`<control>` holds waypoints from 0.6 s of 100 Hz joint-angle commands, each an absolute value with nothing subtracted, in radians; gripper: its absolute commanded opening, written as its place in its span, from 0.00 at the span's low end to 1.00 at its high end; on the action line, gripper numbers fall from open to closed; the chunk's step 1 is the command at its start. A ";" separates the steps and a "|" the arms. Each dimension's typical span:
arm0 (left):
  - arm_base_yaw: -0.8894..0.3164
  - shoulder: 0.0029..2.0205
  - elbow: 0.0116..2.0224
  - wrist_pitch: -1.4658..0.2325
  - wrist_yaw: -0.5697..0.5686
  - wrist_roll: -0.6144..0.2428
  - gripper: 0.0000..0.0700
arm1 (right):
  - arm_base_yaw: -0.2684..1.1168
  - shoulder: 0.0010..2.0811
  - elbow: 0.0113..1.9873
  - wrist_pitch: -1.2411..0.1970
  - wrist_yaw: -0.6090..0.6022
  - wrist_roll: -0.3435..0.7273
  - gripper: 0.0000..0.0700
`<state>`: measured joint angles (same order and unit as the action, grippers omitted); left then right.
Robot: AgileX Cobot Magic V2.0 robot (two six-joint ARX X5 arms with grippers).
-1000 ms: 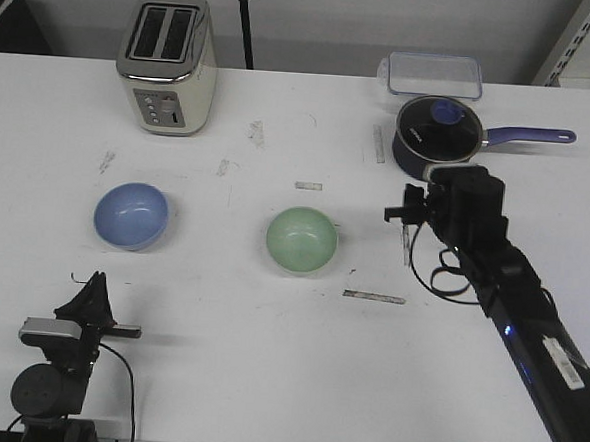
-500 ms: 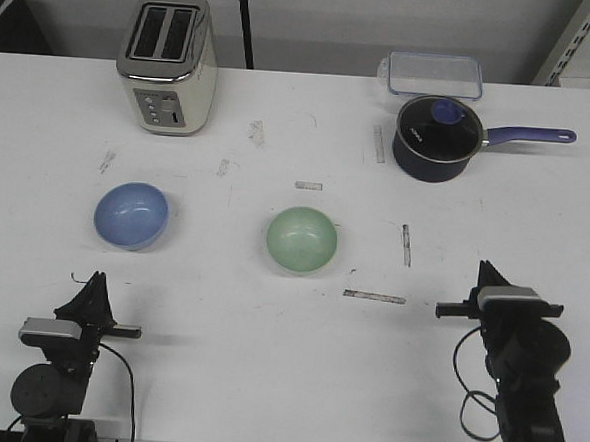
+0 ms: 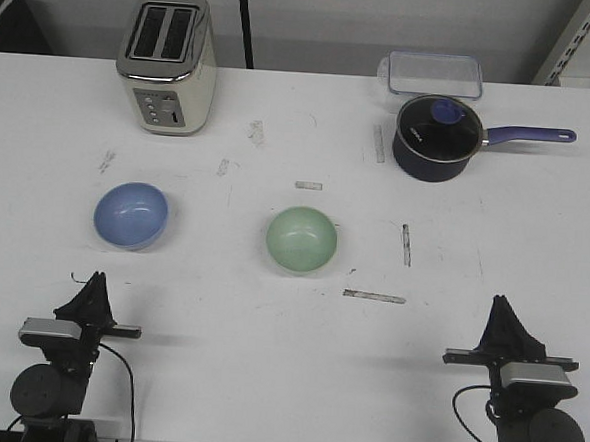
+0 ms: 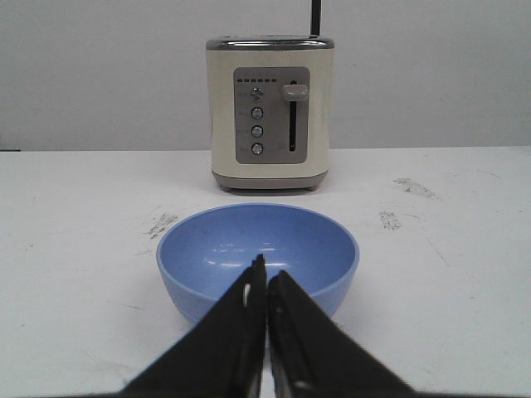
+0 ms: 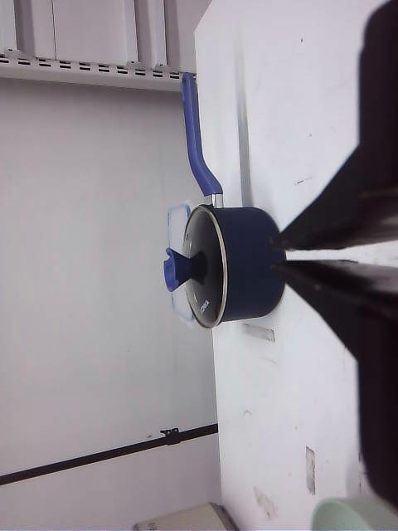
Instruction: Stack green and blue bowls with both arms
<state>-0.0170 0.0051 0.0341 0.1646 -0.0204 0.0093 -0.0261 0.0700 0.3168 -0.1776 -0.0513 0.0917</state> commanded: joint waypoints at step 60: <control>-0.016 0.003 0.012 0.178 -0.018 0.014 0.00 | -0.025 0.038 0.316 -0.165 -0.052 0.108 0.02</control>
<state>-0.0170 0.0051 0.0341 0.1646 -0.0200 0.0093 -0.0261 0.0406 0.3168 -0.1776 -0.0513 0.0952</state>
